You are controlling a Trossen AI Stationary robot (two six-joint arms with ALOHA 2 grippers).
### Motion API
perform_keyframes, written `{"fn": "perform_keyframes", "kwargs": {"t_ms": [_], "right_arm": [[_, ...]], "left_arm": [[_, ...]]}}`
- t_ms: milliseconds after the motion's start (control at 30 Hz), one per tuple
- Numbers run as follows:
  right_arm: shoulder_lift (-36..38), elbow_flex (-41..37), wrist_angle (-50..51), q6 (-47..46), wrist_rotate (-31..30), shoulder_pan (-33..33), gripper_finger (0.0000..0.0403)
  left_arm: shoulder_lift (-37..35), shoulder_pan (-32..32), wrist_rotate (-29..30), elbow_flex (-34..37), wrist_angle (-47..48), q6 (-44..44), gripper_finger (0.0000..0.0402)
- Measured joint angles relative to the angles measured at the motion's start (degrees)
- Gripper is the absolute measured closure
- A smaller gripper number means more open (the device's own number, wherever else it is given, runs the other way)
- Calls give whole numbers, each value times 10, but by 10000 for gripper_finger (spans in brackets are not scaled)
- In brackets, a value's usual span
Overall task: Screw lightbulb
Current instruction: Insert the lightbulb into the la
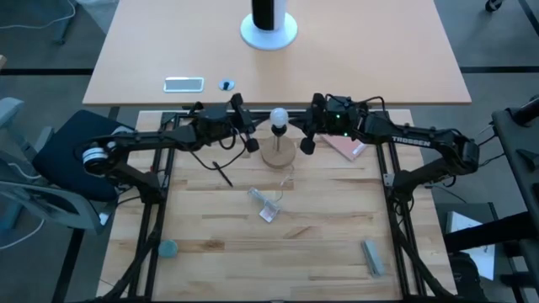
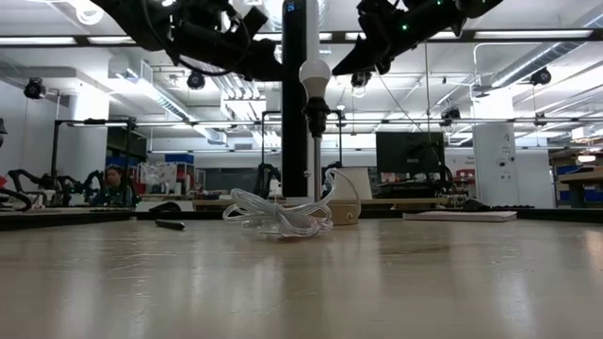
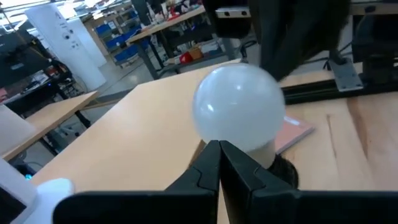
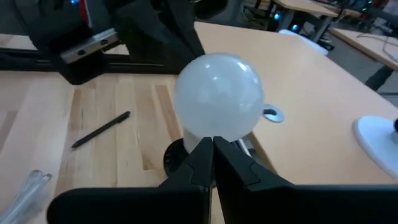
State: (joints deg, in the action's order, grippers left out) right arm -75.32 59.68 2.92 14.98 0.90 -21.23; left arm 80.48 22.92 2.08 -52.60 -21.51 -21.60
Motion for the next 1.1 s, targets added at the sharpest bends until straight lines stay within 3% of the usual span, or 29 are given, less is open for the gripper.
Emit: {"fn": "perform_keyframes", "kwargs": {"t_ms": [233, 433, 1100], "right_arm": [[3, 0, -3, 16, -49, -9, 396], [3, 0, -24, 20, -49, -18, 396], [-10, 0, -32, -16, 54, -9, 396]], "left_arm": [[-2, -6, -58, 0, 6, 7, 401], [5, -6, -61, 0, -10, 7, 401], [25, -5, -21, 0, -40, 1, 401]]}}
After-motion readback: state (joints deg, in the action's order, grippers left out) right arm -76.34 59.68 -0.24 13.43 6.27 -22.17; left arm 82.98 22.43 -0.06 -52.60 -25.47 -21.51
